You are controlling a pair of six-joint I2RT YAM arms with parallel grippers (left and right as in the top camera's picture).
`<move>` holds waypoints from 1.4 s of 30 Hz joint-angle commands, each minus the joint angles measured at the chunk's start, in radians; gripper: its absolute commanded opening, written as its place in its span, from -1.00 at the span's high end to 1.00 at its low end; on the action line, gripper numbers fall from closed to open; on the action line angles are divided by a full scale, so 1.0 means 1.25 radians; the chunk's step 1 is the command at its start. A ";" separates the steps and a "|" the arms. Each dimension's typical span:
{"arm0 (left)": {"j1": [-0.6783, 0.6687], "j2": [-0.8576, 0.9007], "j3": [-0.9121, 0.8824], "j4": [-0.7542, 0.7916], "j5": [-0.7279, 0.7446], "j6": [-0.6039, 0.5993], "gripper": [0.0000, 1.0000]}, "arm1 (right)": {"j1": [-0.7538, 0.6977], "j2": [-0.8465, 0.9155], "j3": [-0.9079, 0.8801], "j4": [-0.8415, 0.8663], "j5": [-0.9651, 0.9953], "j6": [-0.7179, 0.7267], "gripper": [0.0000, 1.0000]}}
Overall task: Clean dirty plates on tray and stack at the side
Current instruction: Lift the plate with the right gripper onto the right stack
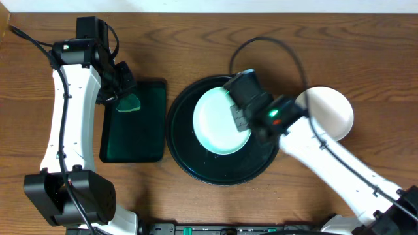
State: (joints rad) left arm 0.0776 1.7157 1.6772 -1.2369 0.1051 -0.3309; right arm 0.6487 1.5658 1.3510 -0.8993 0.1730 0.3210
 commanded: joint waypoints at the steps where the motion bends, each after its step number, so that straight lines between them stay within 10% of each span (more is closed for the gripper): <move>1: 0.001 0.005 -0.004 0.003 -0.008 0.019 0.86 | -0.125 -0.026 0.008 0.004 -0.360 -0.031 0.98; 7: 0.001 0.005 -0.004 0.017 -0.008 0.019 0.86 | -0.384 -0.051 0.008 -0.034 -0.446 -0.027 0.98; 13: 0.001 0.005 -0.004 0.020 -0.011 0.019 0.86 | -0.612 -0.038 -0.010 -0.107 -0.215 0.044 0.98; 27: 0.001 0.005 -0.004 0.019 -0.011 0.019 0.86 | -0.751 -0.026 -0.251 0.111 -0.138 0.069 0.96; 32: 0.001 0.005 -0.010 0.018 -0.014 0.020 0.85 | -0.751 -0.026 -0.280 0.143 -0.141 0.069 0.13; 42: 0.001 0.005 -0.121 0.056 -0.056 0.113 0.85 | -0.720 -0.027 -0.073 -0.027 -0.292 0.013 -0.24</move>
State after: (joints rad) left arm 0.0776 1.7157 1.5703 -1.1942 0.0776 -0.2604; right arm -0.2798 1.5383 1.1492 -0.8871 -0.1421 0.3923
